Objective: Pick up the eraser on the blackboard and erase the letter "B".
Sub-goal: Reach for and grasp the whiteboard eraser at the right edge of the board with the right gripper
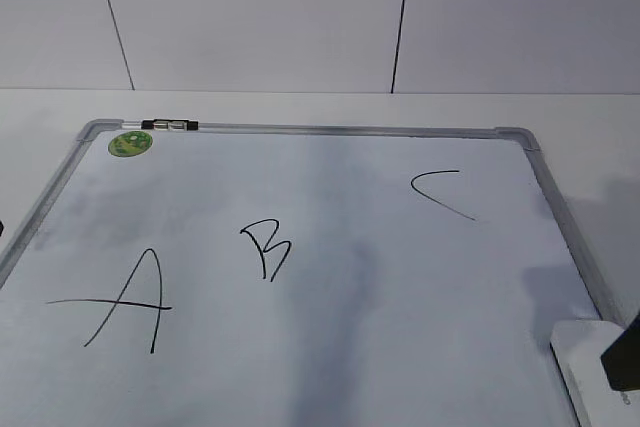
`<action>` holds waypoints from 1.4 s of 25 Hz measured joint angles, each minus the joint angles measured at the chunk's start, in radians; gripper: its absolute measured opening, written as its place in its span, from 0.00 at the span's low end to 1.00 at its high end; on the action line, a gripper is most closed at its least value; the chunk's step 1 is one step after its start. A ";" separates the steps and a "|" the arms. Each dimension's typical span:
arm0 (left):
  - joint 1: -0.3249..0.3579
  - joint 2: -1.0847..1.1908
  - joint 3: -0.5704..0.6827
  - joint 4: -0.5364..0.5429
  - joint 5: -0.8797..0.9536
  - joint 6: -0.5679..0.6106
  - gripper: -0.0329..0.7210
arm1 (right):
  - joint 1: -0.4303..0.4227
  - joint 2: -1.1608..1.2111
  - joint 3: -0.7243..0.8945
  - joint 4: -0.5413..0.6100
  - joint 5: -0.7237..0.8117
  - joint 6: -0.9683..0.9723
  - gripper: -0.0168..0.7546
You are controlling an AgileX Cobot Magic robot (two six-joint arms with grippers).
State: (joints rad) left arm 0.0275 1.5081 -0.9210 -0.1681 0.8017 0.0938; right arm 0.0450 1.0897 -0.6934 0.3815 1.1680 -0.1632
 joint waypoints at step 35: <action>0.000 0.009 0.000 0.002 -0.007 0.000 0.76 | 0.378 0.181 -0.104 -0.394 -0.089 0.534 0.68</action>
State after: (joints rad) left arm 0.0275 1.5174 -0.9210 -0.1658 0.7946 0.0938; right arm 0.4229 1.2711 -0.7975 -0.0125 1.0789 0.3705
